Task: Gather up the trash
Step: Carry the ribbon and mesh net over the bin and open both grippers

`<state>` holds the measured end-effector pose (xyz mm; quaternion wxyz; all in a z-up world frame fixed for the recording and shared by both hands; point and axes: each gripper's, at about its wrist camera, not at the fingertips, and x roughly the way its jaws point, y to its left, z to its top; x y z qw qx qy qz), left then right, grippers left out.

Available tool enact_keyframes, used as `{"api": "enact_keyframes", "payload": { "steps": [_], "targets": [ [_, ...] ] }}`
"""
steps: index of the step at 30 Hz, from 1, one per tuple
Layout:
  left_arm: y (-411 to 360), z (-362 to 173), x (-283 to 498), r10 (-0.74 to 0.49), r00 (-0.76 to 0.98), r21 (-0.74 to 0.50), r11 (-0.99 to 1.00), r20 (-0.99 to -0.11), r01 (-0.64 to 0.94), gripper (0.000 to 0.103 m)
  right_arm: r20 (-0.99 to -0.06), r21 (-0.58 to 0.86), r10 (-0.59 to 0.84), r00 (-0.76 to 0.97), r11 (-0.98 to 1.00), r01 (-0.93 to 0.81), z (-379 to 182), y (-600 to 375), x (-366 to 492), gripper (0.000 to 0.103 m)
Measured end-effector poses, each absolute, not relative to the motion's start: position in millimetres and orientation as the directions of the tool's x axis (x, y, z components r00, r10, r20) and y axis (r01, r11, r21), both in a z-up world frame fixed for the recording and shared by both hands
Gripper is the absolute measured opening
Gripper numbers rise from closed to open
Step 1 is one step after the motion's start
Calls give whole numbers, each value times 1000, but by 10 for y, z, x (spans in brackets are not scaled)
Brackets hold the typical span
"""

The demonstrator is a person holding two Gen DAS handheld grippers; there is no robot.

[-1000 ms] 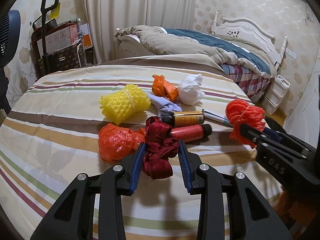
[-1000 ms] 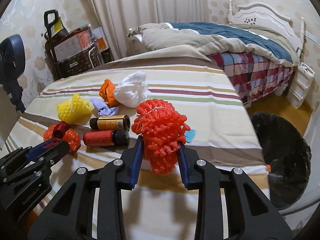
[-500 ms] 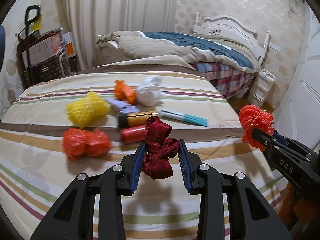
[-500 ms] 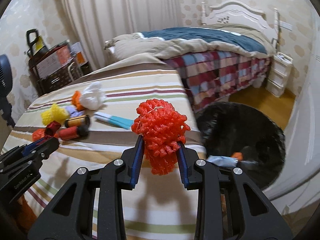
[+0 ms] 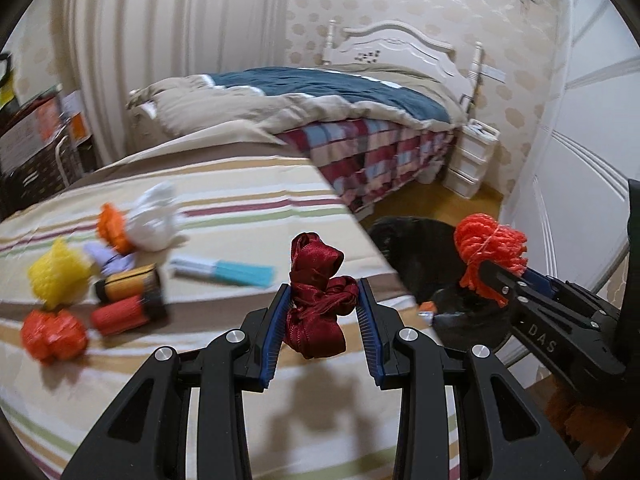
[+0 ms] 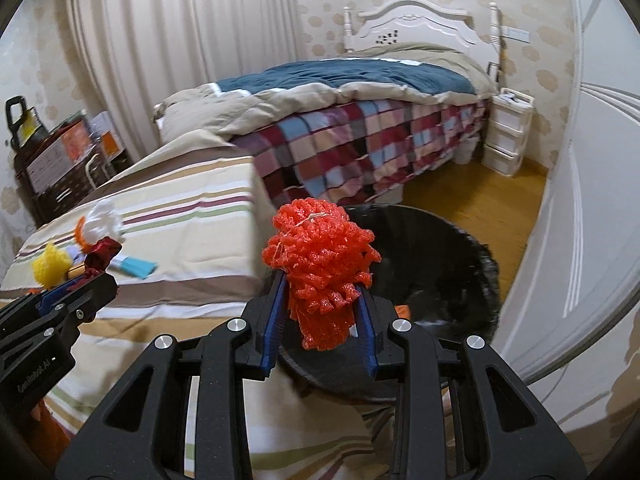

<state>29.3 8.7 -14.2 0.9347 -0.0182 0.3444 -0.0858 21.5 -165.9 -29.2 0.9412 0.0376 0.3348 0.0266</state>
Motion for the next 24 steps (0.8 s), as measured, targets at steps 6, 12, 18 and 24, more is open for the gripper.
{"api": "enact_keyframes", "payload": {
  "steps": [6, 12, 18, 24],
  "targets": [
    [-294, -188, 546, -199, 738, -68, 977, -645, 204, 35, -639, 98, 45, 768, 995, 23, -366, -1920, 368, 31],
    [-585, -260, 790, -204, 732, -43, 971, -650, 233, 35, -643, 87, 14, 765, 995, 54, -437, -2112, 510, 31],
    [-783, -378, 1002, -195, 714, -26, 970, -673, 241, 35, -650, 90, -1, 760, 993, 78, -491, -2258, 631, 31],
    [-933, -463, 1108, -187, 694, -8, 967, -696, 254, 36, -659, 94, -9, 752, 991, 94, -535, -2358, 703, 32]
  ]
}}
